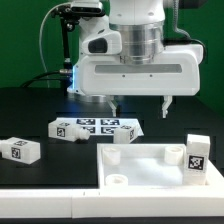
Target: Assemble square table
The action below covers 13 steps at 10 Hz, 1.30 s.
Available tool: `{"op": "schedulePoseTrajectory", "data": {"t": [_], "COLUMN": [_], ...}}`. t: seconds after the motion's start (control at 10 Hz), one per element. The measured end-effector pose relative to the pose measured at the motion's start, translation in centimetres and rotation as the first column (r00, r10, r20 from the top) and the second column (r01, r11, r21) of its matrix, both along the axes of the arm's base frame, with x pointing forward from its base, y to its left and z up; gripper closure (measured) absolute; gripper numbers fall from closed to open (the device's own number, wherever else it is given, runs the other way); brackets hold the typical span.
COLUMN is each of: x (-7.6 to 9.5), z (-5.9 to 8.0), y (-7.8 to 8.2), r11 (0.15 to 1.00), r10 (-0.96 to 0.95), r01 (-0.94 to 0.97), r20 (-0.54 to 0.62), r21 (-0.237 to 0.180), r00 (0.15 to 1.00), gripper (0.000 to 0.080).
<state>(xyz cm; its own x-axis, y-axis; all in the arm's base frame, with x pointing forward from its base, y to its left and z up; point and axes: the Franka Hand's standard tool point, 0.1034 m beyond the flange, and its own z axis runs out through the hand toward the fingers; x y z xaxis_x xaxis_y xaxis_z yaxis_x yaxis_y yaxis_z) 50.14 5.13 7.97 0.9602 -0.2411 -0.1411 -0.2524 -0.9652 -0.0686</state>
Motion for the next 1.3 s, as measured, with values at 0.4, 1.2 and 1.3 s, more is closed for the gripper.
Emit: {"op": "schedulePoseTrajectory", "data": {"t": [0.4, 1.2, 1.3], "x": [-2.4, -5.2, -5.5], "z": [-0.8, -2.0, -1.7], "y": [-3.8, -2.3, -2.1], "r11": [0.989, 0.962, 0.962], "r10": [-0.080, -0.121, -0.121], "r01": [0.118, 0.259, 0.259], "r20": [-0.348, -0.720, -0.715], "r21": [0.088, 0.084, 0.087], "r00": [0.934, 0.684, 0.688], "gripper": [0.0151, 0.0151, 0.0151]}}
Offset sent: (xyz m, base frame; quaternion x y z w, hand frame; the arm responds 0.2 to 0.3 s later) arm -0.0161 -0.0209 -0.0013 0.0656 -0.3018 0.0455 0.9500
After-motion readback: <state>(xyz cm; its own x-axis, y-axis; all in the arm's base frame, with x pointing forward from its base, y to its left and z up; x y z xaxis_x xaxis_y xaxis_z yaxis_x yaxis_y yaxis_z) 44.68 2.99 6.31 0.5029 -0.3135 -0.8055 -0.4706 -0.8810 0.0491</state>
